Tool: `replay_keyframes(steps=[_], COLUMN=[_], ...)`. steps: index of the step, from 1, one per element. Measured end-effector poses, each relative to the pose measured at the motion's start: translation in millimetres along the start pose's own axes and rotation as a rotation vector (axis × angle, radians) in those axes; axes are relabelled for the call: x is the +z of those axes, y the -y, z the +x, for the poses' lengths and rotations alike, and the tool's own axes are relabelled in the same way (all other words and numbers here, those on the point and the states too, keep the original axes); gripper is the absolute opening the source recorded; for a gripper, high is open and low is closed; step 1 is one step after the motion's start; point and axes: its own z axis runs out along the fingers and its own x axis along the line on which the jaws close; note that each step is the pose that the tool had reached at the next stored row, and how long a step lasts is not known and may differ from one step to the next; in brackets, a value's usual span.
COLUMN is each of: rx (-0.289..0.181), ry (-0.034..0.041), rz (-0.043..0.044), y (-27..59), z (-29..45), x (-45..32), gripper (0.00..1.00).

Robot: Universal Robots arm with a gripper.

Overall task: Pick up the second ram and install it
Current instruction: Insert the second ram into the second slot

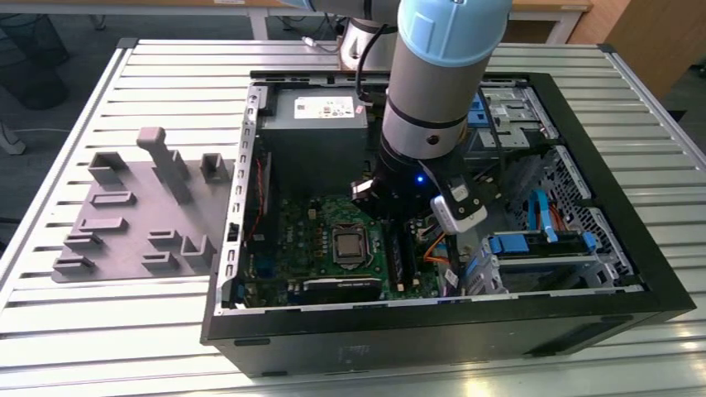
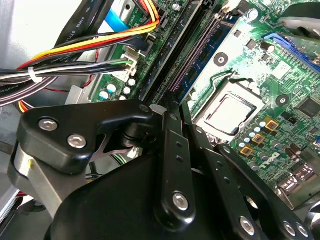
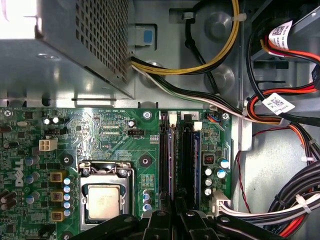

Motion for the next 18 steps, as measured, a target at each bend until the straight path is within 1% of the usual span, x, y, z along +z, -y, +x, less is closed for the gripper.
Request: replay_keyframes(steps=[3,6,18], rx=[0.0,0.0,0.0], ry=[0.0004,0.0,0.0], rz=[-0.0011,-0.0001,-0.0001], y=[-0.1,0.0,0.0], z=[0.0,0.1,-0.8], x=[-0.9,-3.0,-1.9], gripper=[0.14,0.14,0.14])
